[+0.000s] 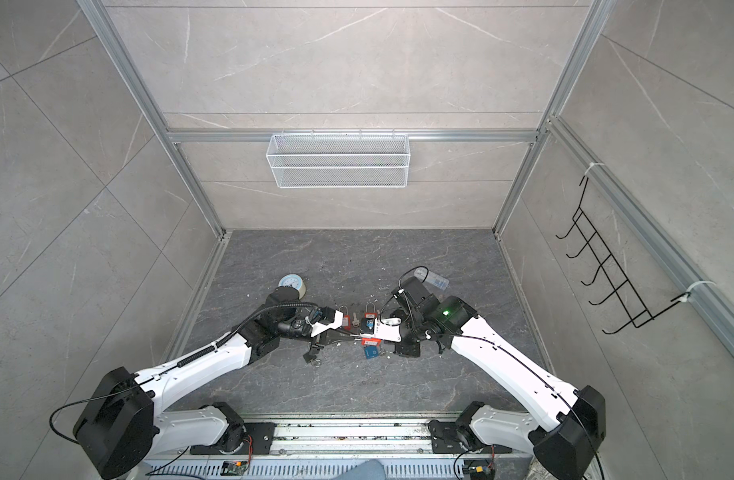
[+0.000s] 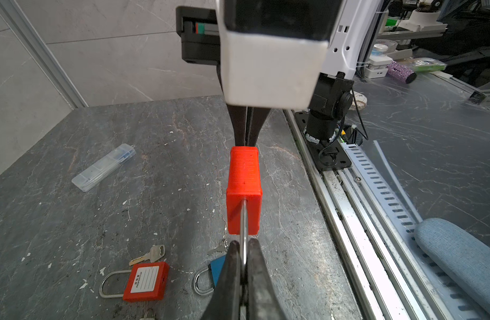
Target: Lock with the key
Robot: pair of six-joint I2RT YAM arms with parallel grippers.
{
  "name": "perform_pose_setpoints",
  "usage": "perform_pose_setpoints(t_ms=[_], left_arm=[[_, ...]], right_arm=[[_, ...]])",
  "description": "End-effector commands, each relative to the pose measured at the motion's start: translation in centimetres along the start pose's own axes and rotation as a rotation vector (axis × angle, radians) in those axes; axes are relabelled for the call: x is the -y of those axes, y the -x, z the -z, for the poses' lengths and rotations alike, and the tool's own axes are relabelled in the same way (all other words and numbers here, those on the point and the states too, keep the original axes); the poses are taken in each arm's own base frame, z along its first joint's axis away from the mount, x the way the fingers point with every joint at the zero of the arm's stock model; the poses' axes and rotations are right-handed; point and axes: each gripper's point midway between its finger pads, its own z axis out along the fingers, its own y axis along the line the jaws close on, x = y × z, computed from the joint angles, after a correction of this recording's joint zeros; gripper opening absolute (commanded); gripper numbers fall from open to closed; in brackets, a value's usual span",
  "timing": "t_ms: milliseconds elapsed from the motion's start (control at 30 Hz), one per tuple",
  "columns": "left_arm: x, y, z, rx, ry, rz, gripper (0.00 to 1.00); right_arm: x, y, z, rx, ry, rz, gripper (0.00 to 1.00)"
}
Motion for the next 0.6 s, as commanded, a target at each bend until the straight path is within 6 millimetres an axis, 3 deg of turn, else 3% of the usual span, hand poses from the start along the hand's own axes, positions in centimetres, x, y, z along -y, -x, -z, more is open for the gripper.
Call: perform_pose_setpoints(t_ms=[0, 233, 567], left_arm=[[0.2, 2.2, 0.2, 0.035, -0.036, -0.061, 0.00], [0.2, 1.1, 1.1, -0.046, -0.023, -0.062, 0.00], [-0.4, 1.5, 3.3, -0.042, -0.025, -0.066, 0.00]], right_arm=[[-0.4, 0.3, 0.4, 0.005, 0.014, 0.025, 0.00], [-0.7, -1.3, 0.5, -0.039, -0.006, 0.029, 0.00], [-0.7, -3.1, 0.9, -0.020, -0.099, -0.024, 0.00]])
